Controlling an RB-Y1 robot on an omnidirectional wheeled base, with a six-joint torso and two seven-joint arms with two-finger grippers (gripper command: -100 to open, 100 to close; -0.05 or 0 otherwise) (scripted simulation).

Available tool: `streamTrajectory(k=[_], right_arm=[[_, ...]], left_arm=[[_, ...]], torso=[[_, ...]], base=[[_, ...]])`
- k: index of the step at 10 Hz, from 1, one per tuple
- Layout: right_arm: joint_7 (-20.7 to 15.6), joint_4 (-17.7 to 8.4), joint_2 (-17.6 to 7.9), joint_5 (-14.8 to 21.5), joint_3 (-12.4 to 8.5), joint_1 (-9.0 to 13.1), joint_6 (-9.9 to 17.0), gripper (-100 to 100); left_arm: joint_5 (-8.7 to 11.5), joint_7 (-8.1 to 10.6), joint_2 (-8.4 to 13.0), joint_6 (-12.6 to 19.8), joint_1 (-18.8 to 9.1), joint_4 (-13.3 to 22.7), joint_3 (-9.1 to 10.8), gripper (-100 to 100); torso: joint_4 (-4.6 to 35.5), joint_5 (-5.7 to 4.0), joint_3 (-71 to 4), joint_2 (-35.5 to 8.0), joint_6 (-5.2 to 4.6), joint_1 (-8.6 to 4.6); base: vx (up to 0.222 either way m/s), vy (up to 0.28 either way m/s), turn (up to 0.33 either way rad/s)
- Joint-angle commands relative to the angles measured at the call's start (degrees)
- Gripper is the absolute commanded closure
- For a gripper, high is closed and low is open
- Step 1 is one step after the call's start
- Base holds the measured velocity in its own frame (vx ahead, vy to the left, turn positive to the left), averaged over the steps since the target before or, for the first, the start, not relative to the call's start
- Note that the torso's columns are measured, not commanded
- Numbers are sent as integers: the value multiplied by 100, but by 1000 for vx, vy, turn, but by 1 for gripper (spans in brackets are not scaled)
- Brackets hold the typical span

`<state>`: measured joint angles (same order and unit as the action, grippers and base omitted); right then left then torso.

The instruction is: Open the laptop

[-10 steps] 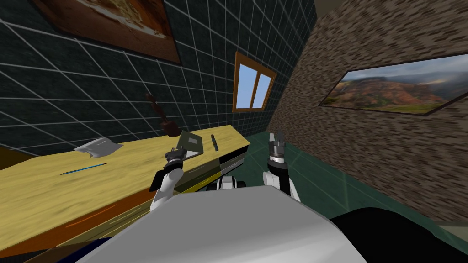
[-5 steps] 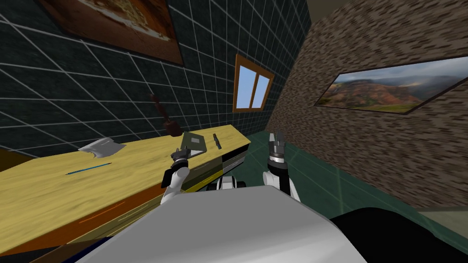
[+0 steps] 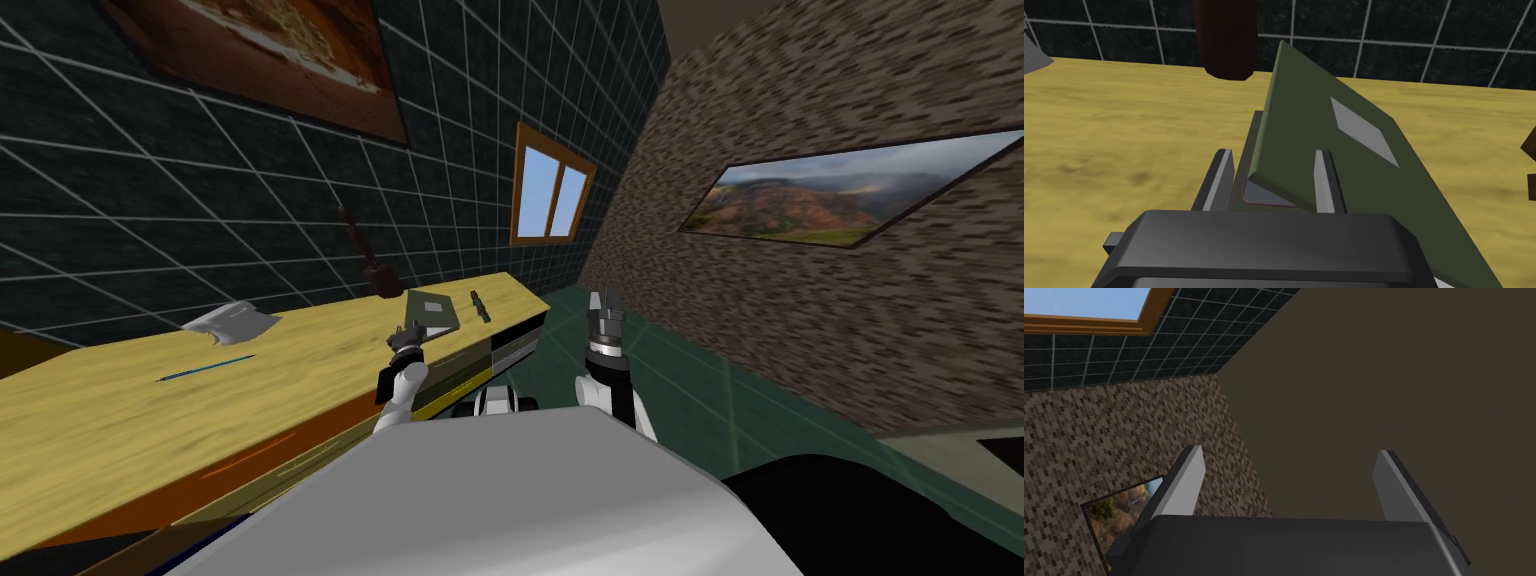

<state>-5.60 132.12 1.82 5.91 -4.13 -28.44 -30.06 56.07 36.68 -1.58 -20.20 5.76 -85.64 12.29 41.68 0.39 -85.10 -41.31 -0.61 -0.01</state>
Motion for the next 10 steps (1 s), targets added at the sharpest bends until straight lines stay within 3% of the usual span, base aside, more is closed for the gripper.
streamTrajectory(k=[1,2,3,5,8,10], right_arm=[[0,0,0,0,0,0,0,0],[0,1,1,0,0,-2,0,0],[0,1,2,0,1,-2,-1,0],[0,1,2,0,1,-2,-1,0],[0,0,1,0,1,-1,0,0],[0,0,1,0,1,-1,0,0]], left_arm=[[109,-114,-33,116,-136,56,61,-100],[185,-232,-42,286,-216,3,167,-100],[185,-232,-42,328,-216,3,167,-100],[337,-466,-59,679,-375,-103,377,-100],[414,-584,-67,966,-455,-156,483,-100],[566,-818,-84,1334,-614,-262,694,-100]], torso=[[-2,-1,3,-3,3,-8],[22,-27,9,-22,37,-22],[44,-43,30,-59,54,-30],[63,-40,58,-104,60,-2],[62,-37,57,-103,62,8],[60,-39,53,-97,61,1]], base=[[-18,1,119],[15,-61,207],[19,-68,74],[33,-66,142],[10,-43,85],[9,-47,153]])
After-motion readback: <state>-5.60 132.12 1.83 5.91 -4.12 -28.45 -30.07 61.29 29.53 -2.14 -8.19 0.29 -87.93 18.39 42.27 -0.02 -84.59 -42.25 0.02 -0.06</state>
